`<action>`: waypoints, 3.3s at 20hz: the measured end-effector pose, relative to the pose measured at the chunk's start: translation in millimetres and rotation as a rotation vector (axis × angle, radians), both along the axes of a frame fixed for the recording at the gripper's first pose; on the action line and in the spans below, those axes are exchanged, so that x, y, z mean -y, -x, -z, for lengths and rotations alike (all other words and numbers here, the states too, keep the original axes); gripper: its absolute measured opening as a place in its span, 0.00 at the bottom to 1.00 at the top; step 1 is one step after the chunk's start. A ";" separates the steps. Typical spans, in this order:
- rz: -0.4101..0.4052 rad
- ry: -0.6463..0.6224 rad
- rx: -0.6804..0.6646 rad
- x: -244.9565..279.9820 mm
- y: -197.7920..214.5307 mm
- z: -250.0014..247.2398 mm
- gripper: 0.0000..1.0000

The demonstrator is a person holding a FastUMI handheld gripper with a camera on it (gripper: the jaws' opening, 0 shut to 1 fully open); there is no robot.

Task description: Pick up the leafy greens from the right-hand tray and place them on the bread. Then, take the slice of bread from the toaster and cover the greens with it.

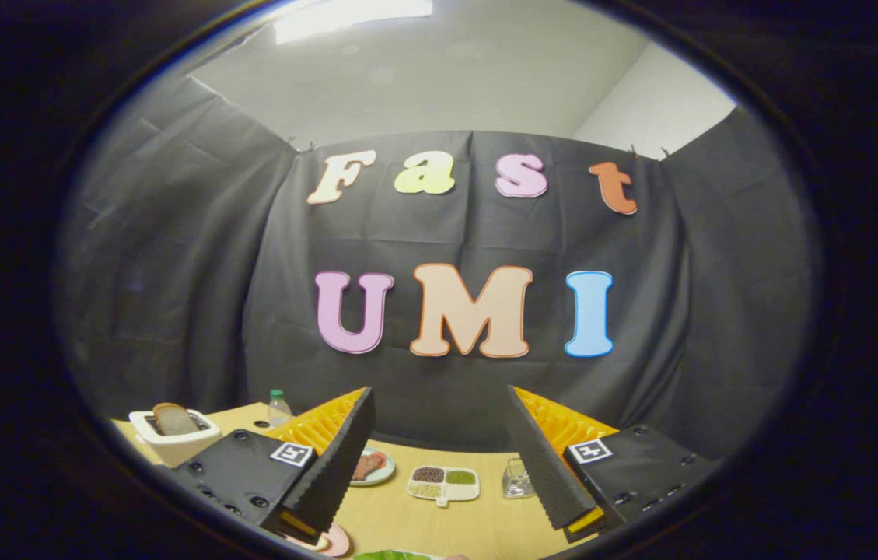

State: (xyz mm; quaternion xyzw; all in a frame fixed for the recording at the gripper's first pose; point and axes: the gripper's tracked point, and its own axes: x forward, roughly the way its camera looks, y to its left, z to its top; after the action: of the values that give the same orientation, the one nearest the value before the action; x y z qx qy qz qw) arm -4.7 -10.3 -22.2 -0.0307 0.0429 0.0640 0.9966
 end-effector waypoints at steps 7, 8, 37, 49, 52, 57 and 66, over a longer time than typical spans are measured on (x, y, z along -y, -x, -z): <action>-0.159 0.076 -0.132 -10.3 2.0 40.8 1.00; -0.187 0.087 -0.154 -12.6 4.2 48.7 1.00; -0.574 0.284 -0.857 -26.6 99.3 290.5 1.00; -0.593 0.378 -1.071 -7.0 132.2 357.0 1.00; -0.581 0.370 -1.112 -6.1 135.9 364.5 1.00; -0.582 0.365 -1.174 -7.7 142.0 373.8 0.99; -0.534 0.365 -1.210 -7.2 144.9 370.6 0.71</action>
State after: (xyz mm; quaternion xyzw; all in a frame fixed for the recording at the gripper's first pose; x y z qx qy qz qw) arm -149.6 -3.1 -392.8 -0.1667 0.5930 0.3050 0.7263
